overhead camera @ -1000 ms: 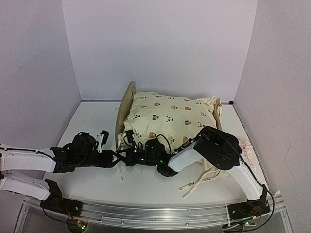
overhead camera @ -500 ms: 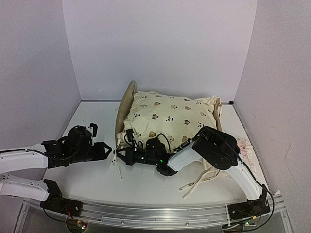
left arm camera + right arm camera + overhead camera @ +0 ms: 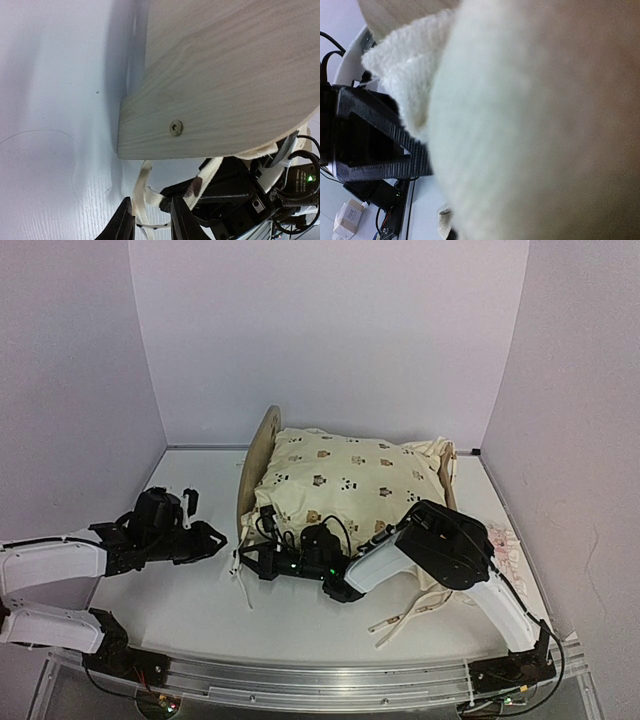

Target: Set up the pet bed

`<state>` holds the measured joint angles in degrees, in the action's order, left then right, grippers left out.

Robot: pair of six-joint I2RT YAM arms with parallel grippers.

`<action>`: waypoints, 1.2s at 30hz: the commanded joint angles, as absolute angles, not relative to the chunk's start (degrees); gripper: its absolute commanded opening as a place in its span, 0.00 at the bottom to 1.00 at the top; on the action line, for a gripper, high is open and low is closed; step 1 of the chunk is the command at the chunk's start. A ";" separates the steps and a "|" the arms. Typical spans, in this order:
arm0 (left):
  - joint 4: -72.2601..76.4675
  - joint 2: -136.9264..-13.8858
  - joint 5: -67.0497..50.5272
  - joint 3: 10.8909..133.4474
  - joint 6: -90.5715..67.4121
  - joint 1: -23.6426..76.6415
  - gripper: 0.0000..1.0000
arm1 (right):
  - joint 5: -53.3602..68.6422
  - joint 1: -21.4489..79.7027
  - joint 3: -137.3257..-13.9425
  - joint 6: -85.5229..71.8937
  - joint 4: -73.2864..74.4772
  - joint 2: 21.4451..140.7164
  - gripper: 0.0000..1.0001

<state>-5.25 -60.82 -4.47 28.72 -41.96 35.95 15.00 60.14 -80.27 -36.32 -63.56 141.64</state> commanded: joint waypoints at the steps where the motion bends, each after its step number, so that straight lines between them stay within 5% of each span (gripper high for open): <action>1: -0.25 -60.40 -11.50 26.76 -40.81 35.25 0.26 | 15.35 59.57 -81.40 -37.05 -65.57 143.68 0.00; 8: 2.49 -60.35 -14.14 24.66 -40.46 33.53 0.31 | 15.29 59.52 -81.30 -37.09 -65.73 143.53 0.00; 36: 18.88 -67.20 -33.08 18.64 -42.10 23.63 0.25 | 15.28 59.55 -82.59 -38.05 -66.15 144.55 0.00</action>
